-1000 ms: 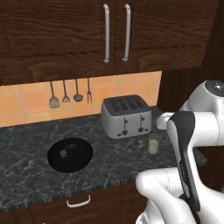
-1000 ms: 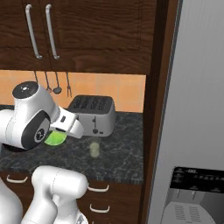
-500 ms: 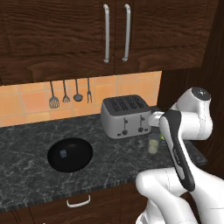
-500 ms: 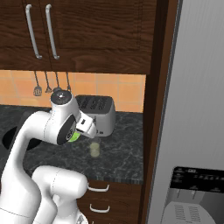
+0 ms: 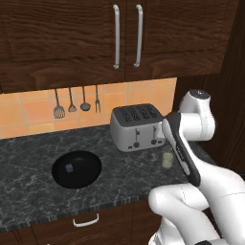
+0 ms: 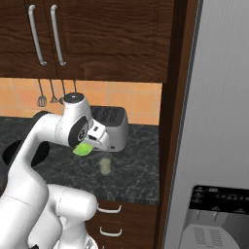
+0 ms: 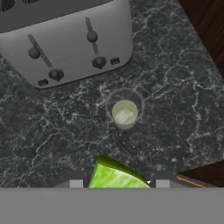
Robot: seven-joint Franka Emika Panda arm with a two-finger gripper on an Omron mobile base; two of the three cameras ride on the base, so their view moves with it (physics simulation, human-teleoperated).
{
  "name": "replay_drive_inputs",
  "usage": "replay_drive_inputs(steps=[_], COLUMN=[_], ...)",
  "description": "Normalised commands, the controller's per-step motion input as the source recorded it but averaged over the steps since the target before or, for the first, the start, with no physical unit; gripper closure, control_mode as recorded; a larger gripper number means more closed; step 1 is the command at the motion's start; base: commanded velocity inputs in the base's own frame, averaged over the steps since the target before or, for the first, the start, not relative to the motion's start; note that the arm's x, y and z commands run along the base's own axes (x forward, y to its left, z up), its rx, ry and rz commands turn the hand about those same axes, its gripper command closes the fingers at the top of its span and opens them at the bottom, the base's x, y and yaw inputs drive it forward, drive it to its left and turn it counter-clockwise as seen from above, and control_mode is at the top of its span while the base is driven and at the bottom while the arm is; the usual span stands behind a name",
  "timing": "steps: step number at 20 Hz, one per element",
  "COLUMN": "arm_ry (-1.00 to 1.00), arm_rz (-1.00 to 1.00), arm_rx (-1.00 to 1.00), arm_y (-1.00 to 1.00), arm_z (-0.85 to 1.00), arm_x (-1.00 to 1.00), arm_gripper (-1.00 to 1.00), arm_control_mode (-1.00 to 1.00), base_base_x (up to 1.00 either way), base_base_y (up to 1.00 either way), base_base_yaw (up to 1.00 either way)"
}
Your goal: Grab a lemon wedge from the fridge and one ice cube from the ice bowl, and put them in the glass of lemonade.
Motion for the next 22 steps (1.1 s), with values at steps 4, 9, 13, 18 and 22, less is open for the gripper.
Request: replay_drive_inputs(steps=[4, 9, 13, 18, 22], arm_ry=[0.09, 0.00, 0.00, 0.00, 0.01], arm_rz=[0.00, 0.00, 0.00, 0.00, 0.00], arm_rx=[0.00, 0.00, 0.00, 0.00, 0.00], arm_y=[-0.05, -0.17, -0.01, 0.00, 0.00], arm_z=[-0.30, -0.28, -0.04, 0.00, -0.02], arm_x=[0.00, 0.25, 0.27, 0.43, 0.45], arm_gripper=[1.00, 1.00, 1.00, 1.00, 1.00], arm_control_mode=[-1.00, -1.00, -1.00, -1.00, -1.00], base_base_x=[0.00, 0.00, 0.00, 0.00, 0.00], base_base_y=[0.00, 0.00, 0.00, 0.00, 0.00], base_base_yaw=[0.00, 0.00, 0.00, 0.00, 0.00])
